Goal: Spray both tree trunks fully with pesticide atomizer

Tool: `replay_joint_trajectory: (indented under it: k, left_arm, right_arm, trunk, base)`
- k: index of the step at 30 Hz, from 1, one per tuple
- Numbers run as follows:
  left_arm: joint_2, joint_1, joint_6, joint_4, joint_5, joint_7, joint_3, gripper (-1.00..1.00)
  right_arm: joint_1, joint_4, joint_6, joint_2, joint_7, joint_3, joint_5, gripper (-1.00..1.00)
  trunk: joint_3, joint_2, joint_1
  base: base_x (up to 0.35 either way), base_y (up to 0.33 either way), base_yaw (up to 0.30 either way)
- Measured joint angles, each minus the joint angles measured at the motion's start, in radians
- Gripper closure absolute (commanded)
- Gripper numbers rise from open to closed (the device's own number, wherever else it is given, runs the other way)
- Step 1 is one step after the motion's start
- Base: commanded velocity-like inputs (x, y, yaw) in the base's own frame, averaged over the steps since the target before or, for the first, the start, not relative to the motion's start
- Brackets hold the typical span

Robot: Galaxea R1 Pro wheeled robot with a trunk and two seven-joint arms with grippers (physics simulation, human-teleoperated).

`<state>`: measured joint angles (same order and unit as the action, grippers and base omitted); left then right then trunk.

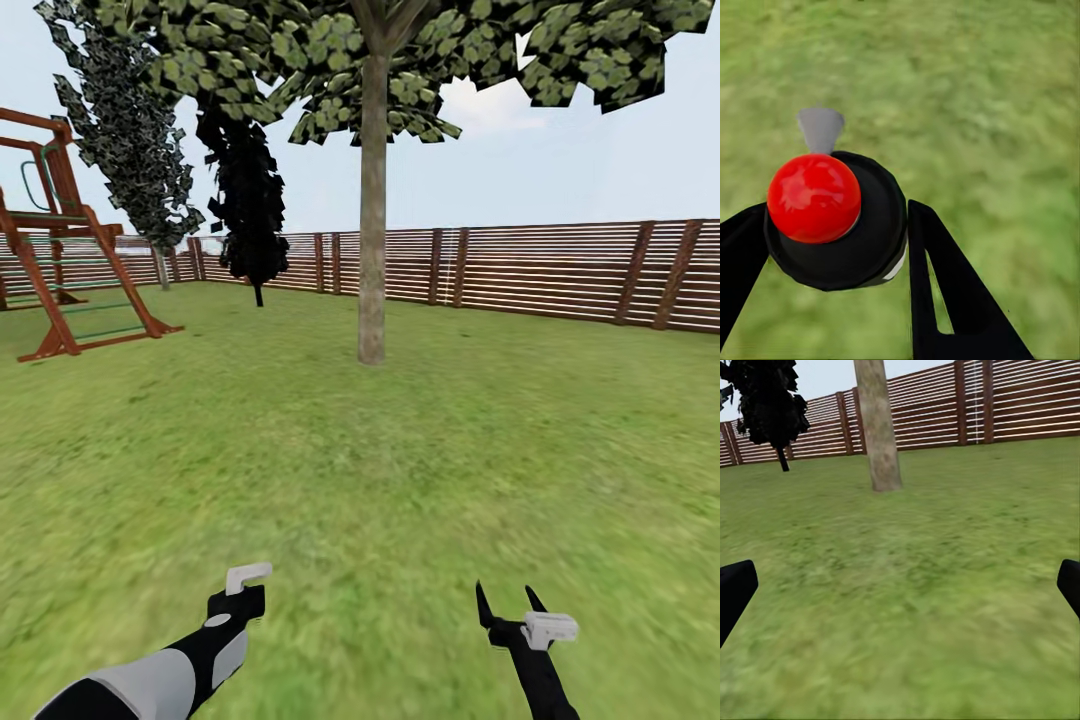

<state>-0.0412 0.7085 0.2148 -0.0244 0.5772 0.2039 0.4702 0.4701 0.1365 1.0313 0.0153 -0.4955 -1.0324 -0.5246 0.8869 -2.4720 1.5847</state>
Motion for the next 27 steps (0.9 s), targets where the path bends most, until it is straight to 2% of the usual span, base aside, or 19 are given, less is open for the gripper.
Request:
replay_joint_trajectory:
  k: [27]
  left_arm:
    - [0.000, 0.000, 0.000, 0.000, 0.000, 0.000, 0.000, 1.00]
  right_arm:
    - [0.000, 0.000, 0.000, 0.000, 0.000, 0.000, 0.000, -1.00]
  trunk:
    - [0.000, 0.000, 0.000]
  base:
    - [0.337, 0.000, 0.000]
